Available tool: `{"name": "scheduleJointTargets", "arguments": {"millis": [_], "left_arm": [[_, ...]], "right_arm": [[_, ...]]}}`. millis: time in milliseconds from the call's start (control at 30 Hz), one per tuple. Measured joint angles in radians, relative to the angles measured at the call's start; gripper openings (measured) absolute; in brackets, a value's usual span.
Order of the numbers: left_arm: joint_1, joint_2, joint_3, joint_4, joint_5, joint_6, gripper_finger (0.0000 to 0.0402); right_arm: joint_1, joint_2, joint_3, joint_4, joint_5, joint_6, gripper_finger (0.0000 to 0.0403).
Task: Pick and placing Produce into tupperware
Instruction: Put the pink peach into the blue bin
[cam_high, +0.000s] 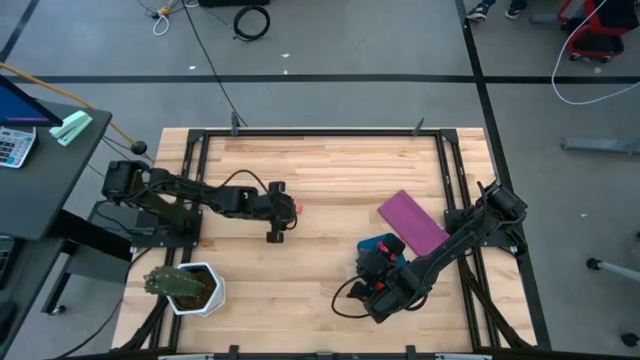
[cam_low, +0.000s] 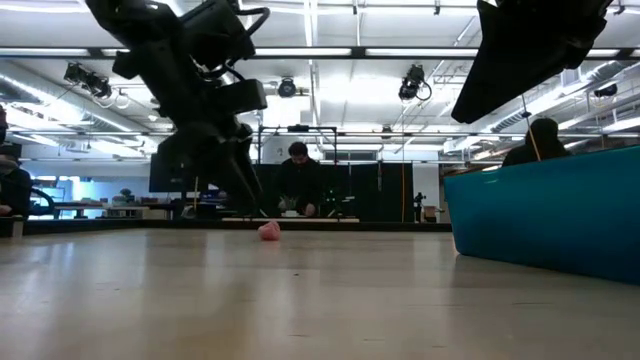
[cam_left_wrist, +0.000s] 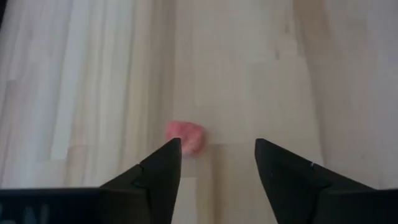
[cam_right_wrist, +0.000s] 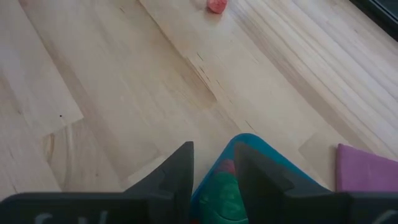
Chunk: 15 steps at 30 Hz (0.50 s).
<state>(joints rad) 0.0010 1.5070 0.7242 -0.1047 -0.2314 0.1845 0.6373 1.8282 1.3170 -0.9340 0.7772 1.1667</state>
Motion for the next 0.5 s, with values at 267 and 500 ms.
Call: {"name": "scheduleJointTargets", "arguments": {"millis": [267, 500], "left_arm": [[0.032, 0.046, 0.0, 0.032, 0.0, -0.013, 0.0224], [0.038, 0.188, 0.002, 0.14, 0.005, 0.04, 0.022]], "right_arm": [[0.0, 0.0, 0.0, 0.0, 0.0, 0.0, 0.0122], [0.0, 0.0, 0.0, 0.007, 0.0, -0.007, 0.0122]]}}
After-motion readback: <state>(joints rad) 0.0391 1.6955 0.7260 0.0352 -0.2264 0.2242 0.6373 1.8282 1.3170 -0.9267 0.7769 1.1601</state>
